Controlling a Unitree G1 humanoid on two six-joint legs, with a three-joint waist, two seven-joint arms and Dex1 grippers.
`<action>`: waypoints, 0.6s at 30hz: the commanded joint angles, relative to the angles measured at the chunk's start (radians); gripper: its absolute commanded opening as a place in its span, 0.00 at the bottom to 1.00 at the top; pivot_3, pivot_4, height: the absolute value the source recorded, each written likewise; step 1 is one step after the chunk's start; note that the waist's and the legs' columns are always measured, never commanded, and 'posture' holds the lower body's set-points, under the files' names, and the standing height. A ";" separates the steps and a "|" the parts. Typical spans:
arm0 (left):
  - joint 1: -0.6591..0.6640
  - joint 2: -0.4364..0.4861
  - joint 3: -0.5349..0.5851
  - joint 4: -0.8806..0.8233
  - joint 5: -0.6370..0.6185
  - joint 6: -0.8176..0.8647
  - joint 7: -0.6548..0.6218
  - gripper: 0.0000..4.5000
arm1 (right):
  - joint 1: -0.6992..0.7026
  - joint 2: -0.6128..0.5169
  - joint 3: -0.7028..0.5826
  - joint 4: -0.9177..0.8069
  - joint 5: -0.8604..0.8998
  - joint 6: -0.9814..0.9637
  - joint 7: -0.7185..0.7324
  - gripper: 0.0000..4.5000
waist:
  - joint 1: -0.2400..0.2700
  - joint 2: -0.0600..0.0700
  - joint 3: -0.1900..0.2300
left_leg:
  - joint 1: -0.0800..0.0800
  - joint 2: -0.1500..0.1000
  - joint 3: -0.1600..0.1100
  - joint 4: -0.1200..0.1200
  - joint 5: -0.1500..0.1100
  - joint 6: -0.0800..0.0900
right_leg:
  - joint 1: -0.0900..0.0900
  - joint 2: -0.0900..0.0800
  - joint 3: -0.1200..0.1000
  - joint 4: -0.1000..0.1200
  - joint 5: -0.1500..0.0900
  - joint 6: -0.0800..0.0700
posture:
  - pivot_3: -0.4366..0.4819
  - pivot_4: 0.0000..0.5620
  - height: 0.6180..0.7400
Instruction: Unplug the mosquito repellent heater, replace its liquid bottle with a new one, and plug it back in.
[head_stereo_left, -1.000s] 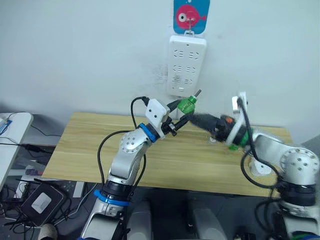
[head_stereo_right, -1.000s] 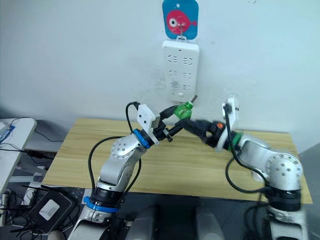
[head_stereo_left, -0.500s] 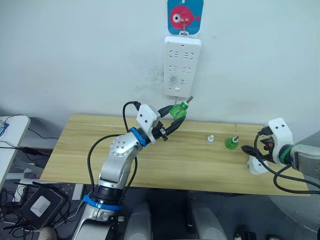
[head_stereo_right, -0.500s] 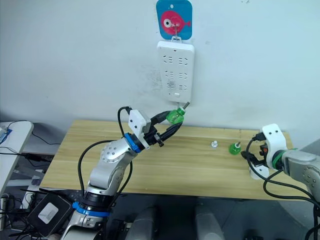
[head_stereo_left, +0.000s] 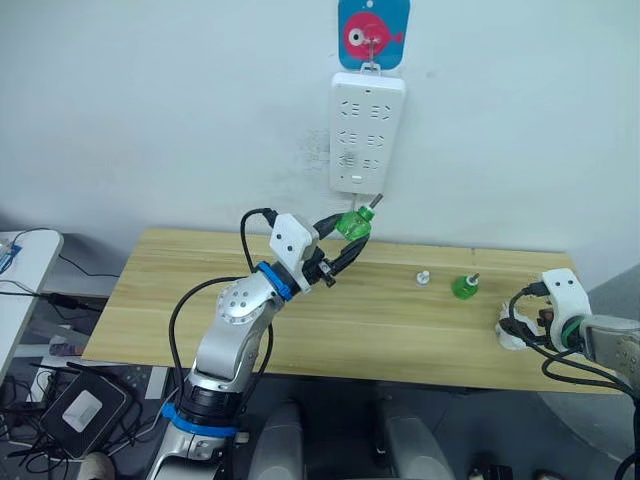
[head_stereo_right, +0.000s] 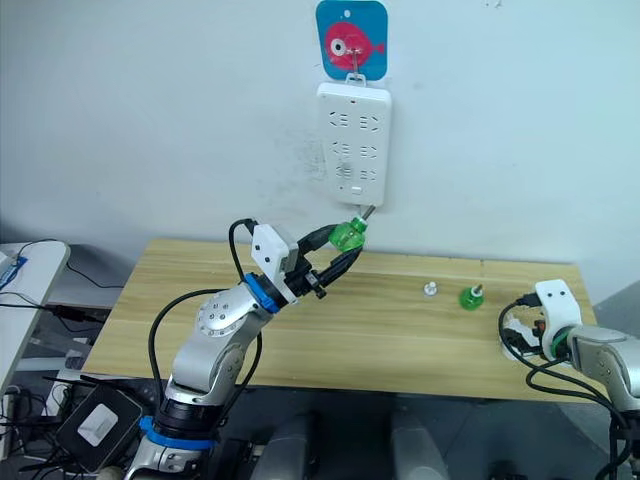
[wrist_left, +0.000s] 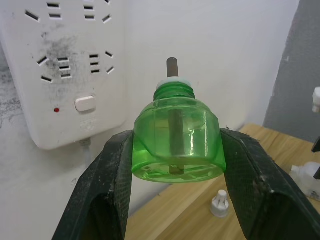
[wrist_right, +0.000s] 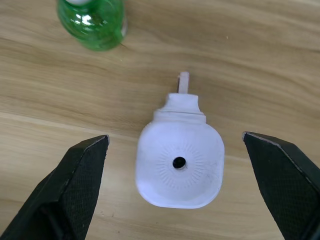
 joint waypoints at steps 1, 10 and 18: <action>0.015 -0.009 -0.016 -0.066 -0.009 0.010 0.017 0.50 | -0.030 -0.006 0.023 0.040 -0.045 -0.014 0.053 1.00 | 0.000 0.000 0.000 | 0.000 0.000 0.000 0.000 0.000 0.000 | 0.000 0.000 0.000 0.000 0.000 0.000 | 0.48 0.37 1.00; 0.029 -0.004 -0.022 -0.087 -0.011 0.028 0.021 0.50 | -0.106 0.007 0.087 0.186 -0.113 -0.018 0.177 1.00 | 0.002 0.000 0.000 | 0.001 0.000 0.000 0.000 0.000 0.000 | 0.000 0.000 0.000 0.000 0.000 0.000 | 0.49 0.39 1.00; 0.045 0.002 -0.021 -0.100 -0.009 0.031 0.031 0.50 | -0.157 0.009 0.111 0.300 -0.182 -0.058 0.236 1.00 | 0.003 0.000 0.000 | 0.001 0.000 0.000 0.000 0.000 0.000 | 0.000 0.000 0.000 0.000 0.000 0.000 | 0.50 0.40 1.00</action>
